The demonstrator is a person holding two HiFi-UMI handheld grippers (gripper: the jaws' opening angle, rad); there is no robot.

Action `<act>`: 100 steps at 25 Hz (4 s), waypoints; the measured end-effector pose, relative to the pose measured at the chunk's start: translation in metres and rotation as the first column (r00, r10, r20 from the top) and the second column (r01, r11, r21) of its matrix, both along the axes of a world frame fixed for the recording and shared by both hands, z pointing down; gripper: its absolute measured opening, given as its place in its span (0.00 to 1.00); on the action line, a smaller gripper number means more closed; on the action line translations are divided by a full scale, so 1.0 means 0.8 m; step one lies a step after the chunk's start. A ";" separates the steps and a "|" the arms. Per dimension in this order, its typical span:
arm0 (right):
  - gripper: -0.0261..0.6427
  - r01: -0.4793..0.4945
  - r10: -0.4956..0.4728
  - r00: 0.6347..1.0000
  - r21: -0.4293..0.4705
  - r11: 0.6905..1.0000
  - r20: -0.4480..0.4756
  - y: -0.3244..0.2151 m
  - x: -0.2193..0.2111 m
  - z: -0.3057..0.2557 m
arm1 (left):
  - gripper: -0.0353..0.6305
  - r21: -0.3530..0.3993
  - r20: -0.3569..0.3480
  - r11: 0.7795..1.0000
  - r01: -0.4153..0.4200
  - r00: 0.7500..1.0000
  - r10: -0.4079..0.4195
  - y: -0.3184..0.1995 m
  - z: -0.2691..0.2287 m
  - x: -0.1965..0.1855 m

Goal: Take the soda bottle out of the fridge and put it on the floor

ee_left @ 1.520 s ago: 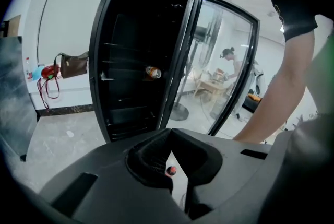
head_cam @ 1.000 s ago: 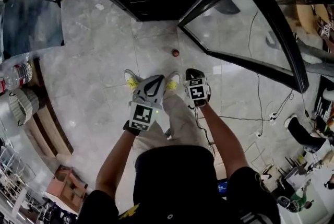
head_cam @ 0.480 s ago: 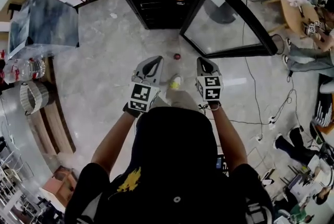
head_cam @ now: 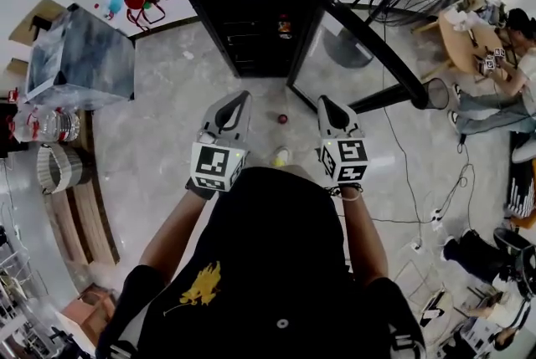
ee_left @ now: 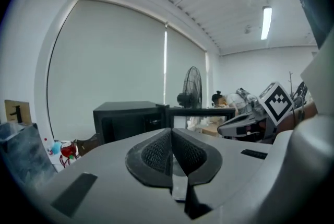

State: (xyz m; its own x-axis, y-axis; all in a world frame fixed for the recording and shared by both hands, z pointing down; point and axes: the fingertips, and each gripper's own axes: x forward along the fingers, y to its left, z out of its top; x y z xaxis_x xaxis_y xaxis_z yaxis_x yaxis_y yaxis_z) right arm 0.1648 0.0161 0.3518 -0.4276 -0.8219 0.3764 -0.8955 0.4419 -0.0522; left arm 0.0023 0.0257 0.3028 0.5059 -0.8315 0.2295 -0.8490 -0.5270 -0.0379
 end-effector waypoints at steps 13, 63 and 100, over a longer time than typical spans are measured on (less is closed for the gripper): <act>0.03 -0.028 0.026 0.999 0.063 0.998 0.022 -0.028 0.016 -0.038 | 0.08 0.048 -0.021 0.998 -0.034 0.999 0.035 -0.049 -0.044 0.018; 0.03 0.059 -0.059 0.998 0.241 0.969 -0.007 -0.049 0.008 -0.117 | 0.08 0.156 -0.104 0.987 0.048 0.994 -0.032 -0.064 -0.084 0.010; 0.03 0.167 -0.161 0.986 0.228 0.959 -0.041 -0.063 -0.016 -0.136 | 0.08 0.127 -0.110 0.991 0.042 0.994 -0.029 -0.053 -0.073 0.003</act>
State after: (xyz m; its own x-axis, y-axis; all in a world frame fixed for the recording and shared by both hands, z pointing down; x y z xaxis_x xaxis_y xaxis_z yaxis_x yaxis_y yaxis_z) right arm 0.1522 -0.0342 0.2429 -0.5574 -0.8068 0.1960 -0.8096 0.5805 0.0870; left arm 0.0050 -0.0170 0.2443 0.4915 -0.8684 0.0654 -0.8699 -0.4931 -0.0106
